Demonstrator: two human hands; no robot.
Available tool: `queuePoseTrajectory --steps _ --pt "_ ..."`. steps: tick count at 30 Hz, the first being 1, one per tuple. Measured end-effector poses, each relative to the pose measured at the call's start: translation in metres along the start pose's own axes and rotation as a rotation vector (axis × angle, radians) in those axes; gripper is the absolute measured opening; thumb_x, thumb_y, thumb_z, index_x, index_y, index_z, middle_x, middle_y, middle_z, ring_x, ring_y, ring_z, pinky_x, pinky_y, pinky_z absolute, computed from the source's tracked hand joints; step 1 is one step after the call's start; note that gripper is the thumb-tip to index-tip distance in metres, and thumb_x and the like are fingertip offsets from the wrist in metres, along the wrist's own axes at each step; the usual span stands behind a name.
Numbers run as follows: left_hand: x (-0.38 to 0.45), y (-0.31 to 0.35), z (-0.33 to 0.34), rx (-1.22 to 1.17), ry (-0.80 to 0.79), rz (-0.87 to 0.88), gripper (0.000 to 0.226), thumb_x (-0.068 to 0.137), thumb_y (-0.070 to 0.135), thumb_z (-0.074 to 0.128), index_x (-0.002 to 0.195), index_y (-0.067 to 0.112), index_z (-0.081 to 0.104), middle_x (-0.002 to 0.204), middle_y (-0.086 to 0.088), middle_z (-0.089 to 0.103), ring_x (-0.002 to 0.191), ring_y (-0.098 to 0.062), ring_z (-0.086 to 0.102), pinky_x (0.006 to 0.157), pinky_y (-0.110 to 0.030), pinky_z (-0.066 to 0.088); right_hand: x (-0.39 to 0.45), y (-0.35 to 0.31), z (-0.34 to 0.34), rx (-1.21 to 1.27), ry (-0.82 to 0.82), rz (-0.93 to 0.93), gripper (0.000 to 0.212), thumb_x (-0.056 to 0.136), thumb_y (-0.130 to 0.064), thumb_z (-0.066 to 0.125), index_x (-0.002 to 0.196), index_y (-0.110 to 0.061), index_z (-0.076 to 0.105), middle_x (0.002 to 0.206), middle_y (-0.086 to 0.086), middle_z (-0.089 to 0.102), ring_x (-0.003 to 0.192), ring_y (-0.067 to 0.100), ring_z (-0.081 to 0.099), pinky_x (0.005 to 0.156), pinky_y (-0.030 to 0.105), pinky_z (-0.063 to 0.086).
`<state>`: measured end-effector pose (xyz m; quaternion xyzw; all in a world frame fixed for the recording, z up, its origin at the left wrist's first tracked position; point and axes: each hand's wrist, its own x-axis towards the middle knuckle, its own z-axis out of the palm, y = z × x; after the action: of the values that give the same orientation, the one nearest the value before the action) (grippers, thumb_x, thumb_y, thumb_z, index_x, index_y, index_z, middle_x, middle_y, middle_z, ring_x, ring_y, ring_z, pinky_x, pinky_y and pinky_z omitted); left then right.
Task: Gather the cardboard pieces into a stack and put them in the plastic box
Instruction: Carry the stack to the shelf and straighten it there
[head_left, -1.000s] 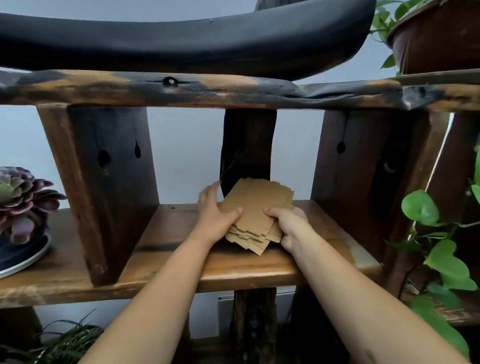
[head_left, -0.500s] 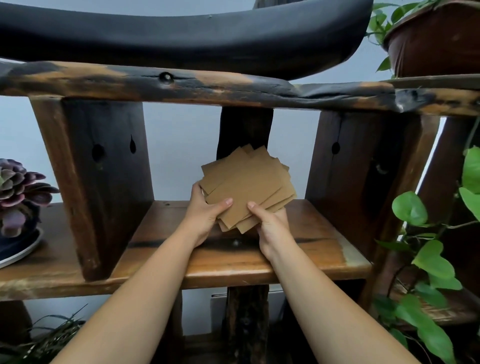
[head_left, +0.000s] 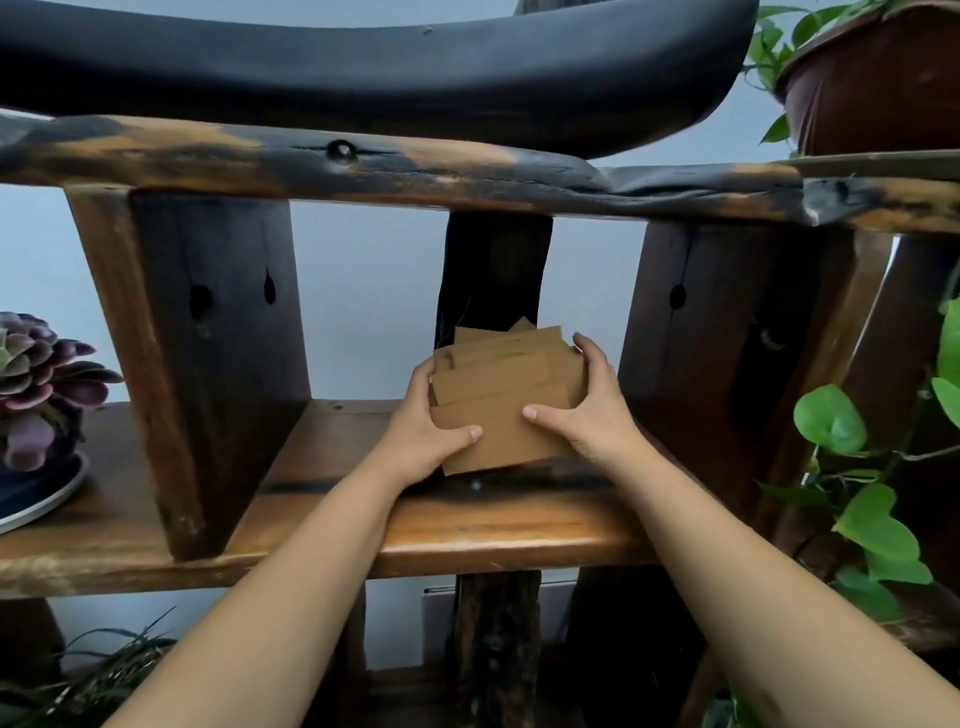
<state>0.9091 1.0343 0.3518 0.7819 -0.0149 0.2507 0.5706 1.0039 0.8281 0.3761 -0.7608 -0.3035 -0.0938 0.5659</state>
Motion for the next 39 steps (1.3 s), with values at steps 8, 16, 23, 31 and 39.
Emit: queuePoseTrajectory --steps 8,16,23,31,39 --pt "-0.001 0.001 0.002 0.041 -0.027 0.038 0.101 0.065 0.034 0.086 0.137 0.056 0.018 0.126 0.027 0.046 0.109 0.006 0.052 0.077 -0.01 0.047 -0.013 0.018 0.008 -0.05 0.047 0.025 0.106 0.054 -0.047 0.087 0.141 -0.036 0.026 0.138 -0.008 0.031 0.122 0.01 0.038 0.103 0.034 0.038" --pt "-0.001 0.002 0.001 -0.009 -0.007 0.03 0.096 0.069 0.04 0.083 0.14 0.05 0.02 0.125 0.027 0.047 0.109 0.003 0.054 0.074 -0.01 0.051 -0.02 0.022 0.014 0.03 0.131 0.059 0.064 0.067 -0.04 0.084 0.12 -0.025 0.05 0.117 -0.004 0.058 0.108 0.013 0.058 0.089 0.033 0.051" --pt "0.003 0.0 -0.001 -0.061 0.01 -0.021 0.083 0.072 0.052 0.075 0.136 0.057 0.021 0.122 0.012 0.052 0.106 -0.009 0.059 0.08 -0.028 0.055 -0.022 0.022 0.011 0.075 0.049 0.058 0.08 0.068 -0.045 0.083 0.133 -0.04 0.036 0.111 -0.026 0.054 0.102 -0.004 0.055 0.076 0.013 0.045" --pt "0.003 -0.004 0.0 -0.026 -0.081 -0.087 0.058 0.061 0.055 0.078 0.113 0.045 0.055 0.11 0.014 0.067 0.097 -0.003 0.066 0.073 -0.018 0.053 -0.017 0.028 0.009 0.063 -0.008 0.096 0.076 0.062 -0.04 0.086 0.126 -0.029 0.046 0.12 -0.006 0.056 0.107 0.011 0.056 0.09 0.034 0.051" --pt "-0.004 -0.001 0.006 0.294 0.059 0.027 0.063 0.062 0.054 0.077 0.117 0.043 0.048 0.111 0.018 0.059 0.1 0.001 0.058 0.08 -0.019 0.048 -0.02 0.024 0.016 -0.087 -0.099 0.01 0.094 0.06 -0.045 0.085 0.134 -0.035 0.029 0.115 -0.02 0.051 0.101 -0.006 0.049 0.08 0.013 0.039"
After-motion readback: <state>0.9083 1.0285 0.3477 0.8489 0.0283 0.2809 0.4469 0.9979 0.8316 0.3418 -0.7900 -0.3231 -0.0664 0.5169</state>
